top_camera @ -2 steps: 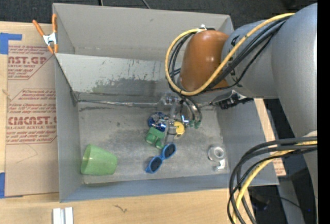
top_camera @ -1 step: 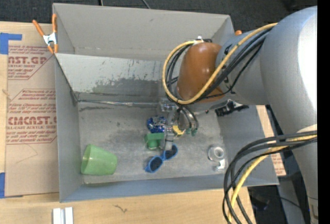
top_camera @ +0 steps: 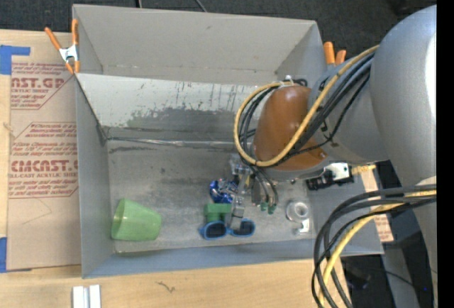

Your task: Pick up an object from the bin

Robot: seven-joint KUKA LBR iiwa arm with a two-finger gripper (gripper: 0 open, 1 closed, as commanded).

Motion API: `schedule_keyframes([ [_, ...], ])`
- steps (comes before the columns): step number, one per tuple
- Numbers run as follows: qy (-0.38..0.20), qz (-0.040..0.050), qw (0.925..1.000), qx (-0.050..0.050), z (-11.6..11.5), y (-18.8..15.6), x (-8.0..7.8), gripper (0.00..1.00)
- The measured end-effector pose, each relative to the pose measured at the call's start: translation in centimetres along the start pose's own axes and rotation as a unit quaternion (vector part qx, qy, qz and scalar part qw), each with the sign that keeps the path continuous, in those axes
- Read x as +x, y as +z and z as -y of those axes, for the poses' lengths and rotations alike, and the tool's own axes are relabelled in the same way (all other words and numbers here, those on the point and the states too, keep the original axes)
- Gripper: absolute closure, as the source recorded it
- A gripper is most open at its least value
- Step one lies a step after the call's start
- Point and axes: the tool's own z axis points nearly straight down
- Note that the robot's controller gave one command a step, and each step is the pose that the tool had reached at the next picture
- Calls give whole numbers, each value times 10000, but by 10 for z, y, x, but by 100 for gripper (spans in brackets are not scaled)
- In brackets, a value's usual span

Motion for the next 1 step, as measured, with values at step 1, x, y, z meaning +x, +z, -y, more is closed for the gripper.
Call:
schedule_keyframes([
  [1,-9,-17,10000,3,0,-2,-1,100],
])
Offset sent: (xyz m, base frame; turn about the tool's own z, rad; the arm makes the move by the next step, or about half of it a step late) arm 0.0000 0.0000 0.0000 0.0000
